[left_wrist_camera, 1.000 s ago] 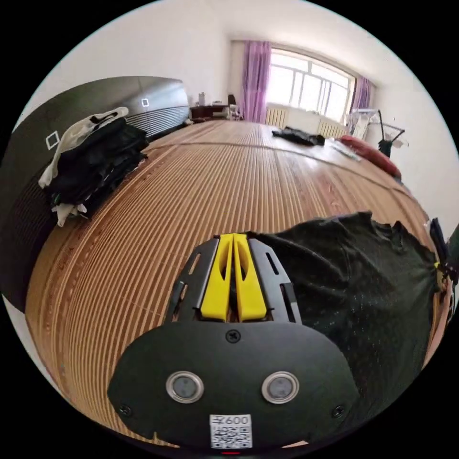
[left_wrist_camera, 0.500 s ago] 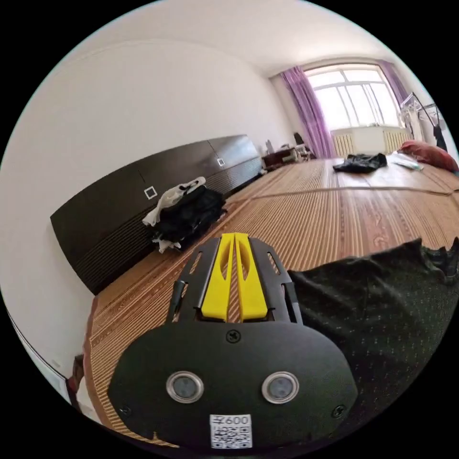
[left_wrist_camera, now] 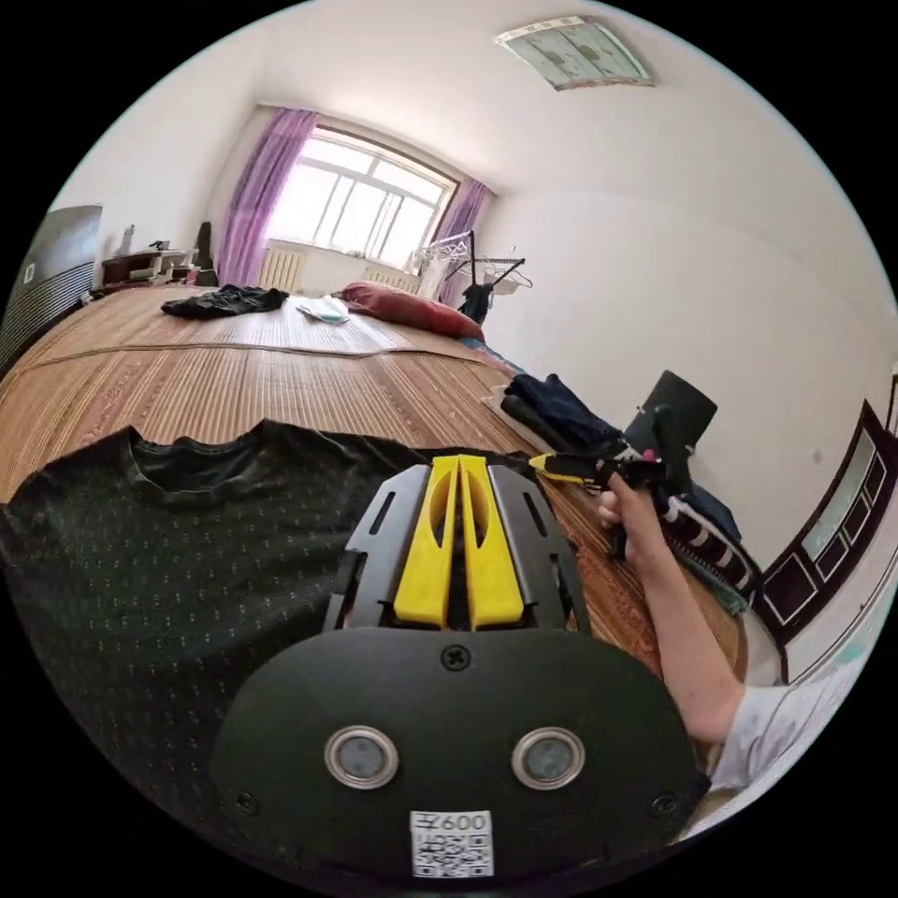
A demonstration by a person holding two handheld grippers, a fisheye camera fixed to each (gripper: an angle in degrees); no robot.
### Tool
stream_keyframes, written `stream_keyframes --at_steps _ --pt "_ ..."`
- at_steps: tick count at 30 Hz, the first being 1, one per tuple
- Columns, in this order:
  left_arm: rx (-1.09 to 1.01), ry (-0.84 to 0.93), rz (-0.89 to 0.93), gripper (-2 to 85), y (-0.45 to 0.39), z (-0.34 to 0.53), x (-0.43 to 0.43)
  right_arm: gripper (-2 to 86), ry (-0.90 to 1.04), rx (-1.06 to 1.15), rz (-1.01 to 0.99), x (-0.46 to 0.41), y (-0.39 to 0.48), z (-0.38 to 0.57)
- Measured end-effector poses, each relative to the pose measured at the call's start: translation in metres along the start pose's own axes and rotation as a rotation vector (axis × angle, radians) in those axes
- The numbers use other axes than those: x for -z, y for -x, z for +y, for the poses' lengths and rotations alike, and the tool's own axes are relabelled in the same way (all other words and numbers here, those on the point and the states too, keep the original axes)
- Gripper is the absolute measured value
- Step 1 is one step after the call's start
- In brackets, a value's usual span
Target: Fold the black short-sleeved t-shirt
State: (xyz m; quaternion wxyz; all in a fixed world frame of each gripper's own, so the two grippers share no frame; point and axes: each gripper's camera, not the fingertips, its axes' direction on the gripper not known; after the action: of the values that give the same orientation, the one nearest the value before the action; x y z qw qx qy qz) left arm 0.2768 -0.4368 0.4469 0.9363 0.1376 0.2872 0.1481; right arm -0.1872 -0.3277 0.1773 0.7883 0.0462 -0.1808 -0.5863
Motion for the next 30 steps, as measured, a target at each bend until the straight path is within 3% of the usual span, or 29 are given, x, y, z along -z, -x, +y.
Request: stream_keyframes --at_steps 2,4,7,10,13,17,19,24,30 --pt "-0.056 -0.01 -0.082 0.6 -0.002 0.015 -0.011 4.3 0.015 -0.033 0.018 -0.003 -0.007 -0.001" --pt "-0.067 -0.046 -0.031 0.5 0.003 0.011 -0.005 2.1 0.02 -0.092 -0.013 -0.003 -0.022 -0.002" --pt "-0.035 -0.105 0.084 0.4 0.029 0.017 -0.004 0.5 0.004 -0.199 -0.18 -0.004 -0.057 0.006" --pt "0.088 -0.181 0.138 0.4 0.059 0.023 0.005 4.4 -0.147 -0.325 -0.357 0.003 -0.086 0.023" --pt "0.32 -0.229 0.228 0.3 0.109 0.034 0.005 7.6 -0.104 -0.272 -0.346 0.002 -0.08 0.019" --pt "0.416 -0.28 0.337 0.1 0.137 0.041 -0.001 4.4 -0.059 -0.236 -0.222 -0.001 -0.068 0.012" --pt "0.393 -0.272 0.33 0.1 0.137 0.035 -0.001 1.9 -0.059 -0.257 -0.204 0.0 -0.071 0.014" --pt "0.338 -0.27 0.295 0.2 0.134 0.022 0.0 -0.6 -0.189 -0.133 -0.415 0.026 -0.063 0.028" --pt "0.318 -0.229 0.41 1.1 0.146 0.003 -0.013 -0.8 -0.074 0.035 -0.502 0.029 0.005 0.015"
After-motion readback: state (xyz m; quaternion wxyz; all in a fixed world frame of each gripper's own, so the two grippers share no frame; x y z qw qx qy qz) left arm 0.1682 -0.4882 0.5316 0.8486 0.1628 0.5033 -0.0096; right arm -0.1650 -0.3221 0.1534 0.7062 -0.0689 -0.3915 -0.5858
